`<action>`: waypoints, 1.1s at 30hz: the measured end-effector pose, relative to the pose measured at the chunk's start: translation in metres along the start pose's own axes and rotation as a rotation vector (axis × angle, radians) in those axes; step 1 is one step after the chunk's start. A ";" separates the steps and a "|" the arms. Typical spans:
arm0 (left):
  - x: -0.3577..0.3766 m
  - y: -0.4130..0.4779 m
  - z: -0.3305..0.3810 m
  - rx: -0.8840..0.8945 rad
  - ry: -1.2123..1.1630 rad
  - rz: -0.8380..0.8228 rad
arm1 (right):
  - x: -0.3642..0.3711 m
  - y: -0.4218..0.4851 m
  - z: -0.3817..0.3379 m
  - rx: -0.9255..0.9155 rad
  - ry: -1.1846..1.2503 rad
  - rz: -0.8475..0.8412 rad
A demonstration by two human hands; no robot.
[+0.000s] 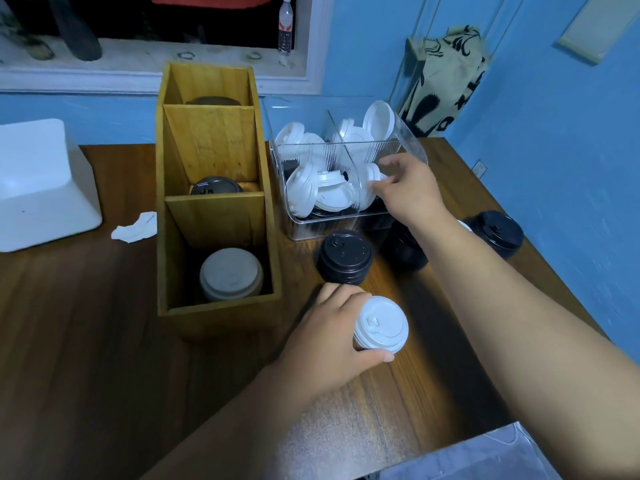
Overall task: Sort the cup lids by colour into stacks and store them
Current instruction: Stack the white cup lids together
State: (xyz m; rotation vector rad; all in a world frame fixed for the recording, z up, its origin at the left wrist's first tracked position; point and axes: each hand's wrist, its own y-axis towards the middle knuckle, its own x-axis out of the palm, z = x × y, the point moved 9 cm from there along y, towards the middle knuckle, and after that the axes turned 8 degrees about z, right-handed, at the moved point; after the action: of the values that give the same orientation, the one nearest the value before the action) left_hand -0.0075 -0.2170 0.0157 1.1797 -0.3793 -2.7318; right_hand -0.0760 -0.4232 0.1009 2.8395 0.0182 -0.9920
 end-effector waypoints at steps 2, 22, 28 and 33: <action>-0.001 0.000 0.000 0.005 0.001 0.004 | -0.012 -0.010 0.000 0.054 0.200 0.027; 0.005 0.002 -0.004 -0.041 0.114 -0.003 | -0.107 -0.188 0.154 0.207 -0.084 0.050; 0.005 0.000 0.000 -0.032 0.126 -0.014 | -0.075 -0.179 0.116 -0.234 -0.362 -0.106; 0.005 0.000 0.001 -0.040 0.128 -0.012 | -0.077 -0.171 0.114 -0.193 -0.356 -0.044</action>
State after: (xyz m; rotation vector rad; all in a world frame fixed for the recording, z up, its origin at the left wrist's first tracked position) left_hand -0.0116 -0.2178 0.0133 1.3417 -0.3008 -2.6429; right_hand -0.2159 -0.2664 0.0395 2.4652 0.1331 -1.4065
